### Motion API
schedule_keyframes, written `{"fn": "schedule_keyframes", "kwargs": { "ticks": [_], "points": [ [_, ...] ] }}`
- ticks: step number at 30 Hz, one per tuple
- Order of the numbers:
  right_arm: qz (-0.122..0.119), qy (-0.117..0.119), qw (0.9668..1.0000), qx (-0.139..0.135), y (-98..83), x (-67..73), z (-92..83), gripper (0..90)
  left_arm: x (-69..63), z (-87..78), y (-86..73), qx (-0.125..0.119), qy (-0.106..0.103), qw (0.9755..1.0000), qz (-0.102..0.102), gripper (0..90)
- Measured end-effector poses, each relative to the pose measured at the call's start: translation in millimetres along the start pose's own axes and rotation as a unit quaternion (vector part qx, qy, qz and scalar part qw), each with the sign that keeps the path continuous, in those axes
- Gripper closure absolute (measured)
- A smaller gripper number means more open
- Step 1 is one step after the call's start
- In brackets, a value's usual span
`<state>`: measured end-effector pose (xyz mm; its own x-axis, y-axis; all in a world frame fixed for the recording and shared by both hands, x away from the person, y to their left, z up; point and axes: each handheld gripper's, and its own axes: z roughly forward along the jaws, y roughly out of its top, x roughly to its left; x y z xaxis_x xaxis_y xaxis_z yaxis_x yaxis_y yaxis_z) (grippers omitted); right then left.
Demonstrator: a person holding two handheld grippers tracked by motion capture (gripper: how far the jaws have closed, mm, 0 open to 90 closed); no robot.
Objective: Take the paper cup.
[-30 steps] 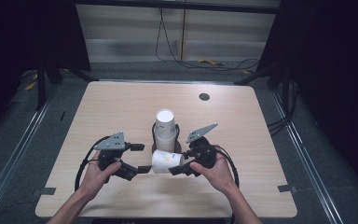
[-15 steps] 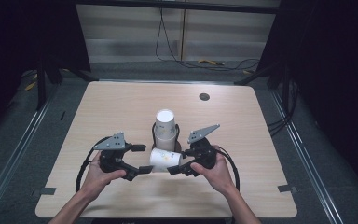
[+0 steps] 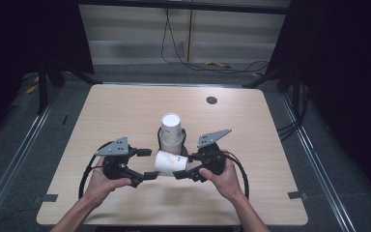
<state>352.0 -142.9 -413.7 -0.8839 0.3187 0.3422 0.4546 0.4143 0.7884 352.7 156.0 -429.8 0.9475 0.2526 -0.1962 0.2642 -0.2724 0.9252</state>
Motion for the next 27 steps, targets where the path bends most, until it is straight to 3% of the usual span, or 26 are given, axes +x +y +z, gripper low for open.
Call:
{"fn": "schedule_keyframes", "kwargs": {
  "ticks": [14, 27],
  "points": [
    [-0.011, 0.027, 0.9991, -0.031, 0.0, 1.9, -1.5, 36.8, -1.2, 4.1, -0.9, -0.004, -0.014, 0.9999, -0.004, 15.6],
    [-0.019, 0.038, 0.9986, -0.033, 2.0, 6.2, 2.7, 36.9, -3.0, 5.8, 1.5, -0.015, -0.023, 0.9996, 0.001, 15.1]
  ]
}}
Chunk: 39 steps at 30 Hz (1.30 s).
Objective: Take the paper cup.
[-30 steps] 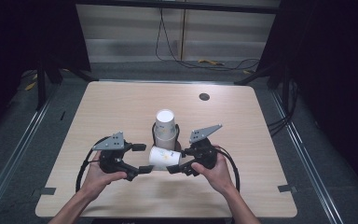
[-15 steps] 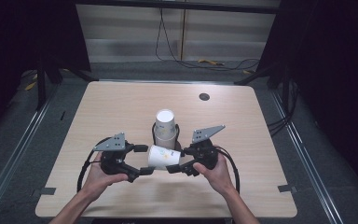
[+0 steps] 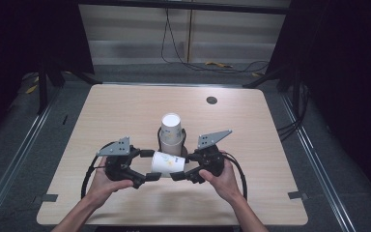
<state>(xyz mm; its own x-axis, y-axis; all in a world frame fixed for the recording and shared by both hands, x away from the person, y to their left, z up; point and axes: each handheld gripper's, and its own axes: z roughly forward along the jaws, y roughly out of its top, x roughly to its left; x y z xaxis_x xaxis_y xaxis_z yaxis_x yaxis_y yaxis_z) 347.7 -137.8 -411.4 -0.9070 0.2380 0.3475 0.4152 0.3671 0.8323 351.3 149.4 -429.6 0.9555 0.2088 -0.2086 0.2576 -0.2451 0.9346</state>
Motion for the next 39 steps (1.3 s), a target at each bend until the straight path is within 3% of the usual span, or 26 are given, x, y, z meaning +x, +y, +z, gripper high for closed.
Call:
{"fn": "schedule_keyframes", "kwargs": {
  "ticks": [8, 15, 19, 27, 36, 39],
  "points": [
    [-0.002, 0.002, 1.0000, 0.001, 0.8, 0.8, 2.5, 36.8, -2.2, 3.5, 1.0, 0.002, -0.001, 0.9999, 0.012, 15.6],
    [-0.001, 0.004, 1.0000, 0.001, 0.2, 0.6, 3.2, 36.7, -1.8, 2.7, 1.1, -0.008, -0.009, 0.9999, 0.012, 18.2],
    [-0.002, 0.003, 1.0000, 0.000, -0.6, 0.8, 4.0, 36.6, -1.1, 5.2, 0.0, -0.007, -0.008, 0.9999, 0.005, 15.6],
    [-0.001, 0.006, 1.0000, 0.000, -1.3, 0.3, 3.9, 36.6, -2.3, 7.4, 0.2, -0.008, -0.016, 0.9998, 0.010, 18.9],
    [-0.002, 0.013, 0.9999, 0.004, -1.9, -0.1, 5.7, 36.4, -1.5, 8.6, -0.4, -0.006, -0.026, 0.9996, 0.002, 19.1],
    [-0.001, 0.016, 0.9999, 0.004, -2.2, -0.5, 5.9, 36.5, -2.8, 7.4, 0.4, -0.003, -0.022, 0.9997, 0.012, 20.0]
  ]
}}
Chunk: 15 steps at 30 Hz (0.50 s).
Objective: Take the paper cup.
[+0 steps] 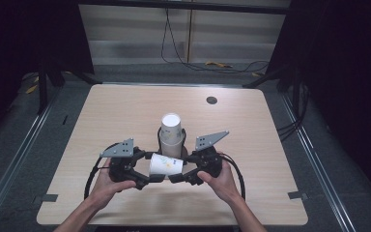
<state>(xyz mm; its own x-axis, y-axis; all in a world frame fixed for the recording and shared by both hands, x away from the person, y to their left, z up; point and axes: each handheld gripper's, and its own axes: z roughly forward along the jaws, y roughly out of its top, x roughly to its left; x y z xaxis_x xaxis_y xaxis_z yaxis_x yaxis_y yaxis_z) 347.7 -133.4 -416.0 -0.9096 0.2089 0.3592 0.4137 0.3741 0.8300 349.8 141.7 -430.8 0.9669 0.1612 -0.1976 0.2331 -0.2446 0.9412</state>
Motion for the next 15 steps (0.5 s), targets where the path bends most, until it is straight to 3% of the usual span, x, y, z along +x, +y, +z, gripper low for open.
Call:
{"fn": "schedule_keyframes", "kwargs": {
  "ticks": [15],
  "points": [
    [0.002, 0.008, 0.9999, 0.008, -0.7, -2.6, 0.7, 34.9, 0.3, -1.1, 0.0, -0.014, -0.007, 0.9999, -0.008, 21.2]
  ]
}}
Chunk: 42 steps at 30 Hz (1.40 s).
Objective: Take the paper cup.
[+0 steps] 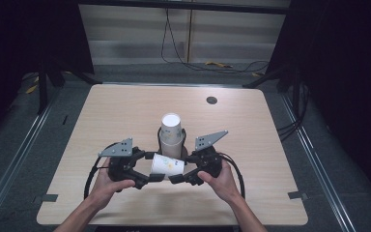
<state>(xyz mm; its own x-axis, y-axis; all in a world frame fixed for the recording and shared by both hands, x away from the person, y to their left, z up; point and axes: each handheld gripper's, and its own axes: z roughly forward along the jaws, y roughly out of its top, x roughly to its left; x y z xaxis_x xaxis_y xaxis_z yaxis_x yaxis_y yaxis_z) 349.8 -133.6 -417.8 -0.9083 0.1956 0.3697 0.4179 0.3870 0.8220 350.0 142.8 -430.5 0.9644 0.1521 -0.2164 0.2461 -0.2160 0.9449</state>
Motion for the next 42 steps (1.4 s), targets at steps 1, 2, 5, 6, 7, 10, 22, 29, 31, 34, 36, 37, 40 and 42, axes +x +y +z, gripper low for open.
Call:
{"fn": "schedule_keyframes", "kwargs": {
  "ticks": [1, 2, 5, 6, 7, 10, 22, 29, 31, 34, 36, 37, 40, 42],
  "points": [
    [0.000, 0.001, 1.0000, 0.000, 0.0, 0.0, -0.1, 34.9, -0.1, 0.1, -0.3, 0.000, 0.000, 1.0000, -0.001, 20.9],
    [-0.001, 0.001, 1.0000, 0.000, 0.0, 0.2, -0.1, 35.0, -0.2, 0.1, -0.6, 0.000, -0.002, 1.0000, -0.004, 20.8],
    [0.001, 0.002, 1.0000, -0.001, 0.1, 2.2, -0.2, 36.0, 0.4, -0.9, -0.9, -0.004, -0.007, 0.9999, -0.009, 20.4],
    [0.001, 0.002, 1.0000, -0.001, 0.1, 2.2, -0.2, 36.0, 0.3, -1.2, -0.7, -0.005, -0.009, 0.9999, -0.009, 20.4],
    [0.000, 0.005, 1.0000, -0.001, 0.4, 2.7, 0.0, 36.0, 0.0, -1.0, -0.5, -0.007, -0.010, 0.9999, -0.010, 20.5],
    [0.000, 0.006, 1.0000, 0.001, 0.8, 2.4, 0.2, 36.1, -0.7, -1.7, 0.0, -0.006, -0.010, 0.9999, -0.003, 21.1],
    [-0.004, -0.018, 0.9997, 0.015, 2.4, 5.6, 7.0, 29.0, -1.1, -7.7, 3.9, -0.010, -0.015, 0.9998, -0.002, 27.1],
    [-0.006, -0.036, 0.9992, 0.017, 2.5, 5.9, 8.3, 24.0, -0.7, -8.4, 4.1, -0.007, -0.008, 0.9999, -0.001, 27.1],
    [-0.004, -0.046, 0.9988, 0.015, 2.4, 5.9, 7.7, 20.1, -0.2, -8.9, 4.1, -0.004, -0.006, 1.0000, 0.002, 27.1],
    [-0.003, -0.057, 0.9983, 0.013, 2.2, 5.3, 7.0, 16.6, 0.5, -9.8, 3.2, -0.002, -0.002, 1.0000, 0.001, 27.1],
    [-0.001, -0.066, 0.9977, 0.011, 2.1, 4.5, 7.1, 14.5, 1.3, -10.7, 2.5, 0.002, 0.001, 1.0000, 0.001, 27.1],
    [-0.001, -0.066, 0.9977, 0.011, 2.1, 4.5, 7.1, 14.5, 1.7, -11.4, 2.4, 0.000, 0.004, 1.0000, 0.001, 27.1],
    [-0.002, -0.068, 0.9977, 0.010, 1.6, 5.1, 7.9, 13.7, 3.2, -14.6, 3.0, 0.004, 0.018, 0.9998, -0.002, 27.1],
    [-0.002, -0.073, 0.9973, 0.009, 1.5, 4.5, 8.1, 13.5, 5.2, -16.4, 2.2, 0.002, 0.021, 0.9997, -0.009, 27.3]
  ]
}}
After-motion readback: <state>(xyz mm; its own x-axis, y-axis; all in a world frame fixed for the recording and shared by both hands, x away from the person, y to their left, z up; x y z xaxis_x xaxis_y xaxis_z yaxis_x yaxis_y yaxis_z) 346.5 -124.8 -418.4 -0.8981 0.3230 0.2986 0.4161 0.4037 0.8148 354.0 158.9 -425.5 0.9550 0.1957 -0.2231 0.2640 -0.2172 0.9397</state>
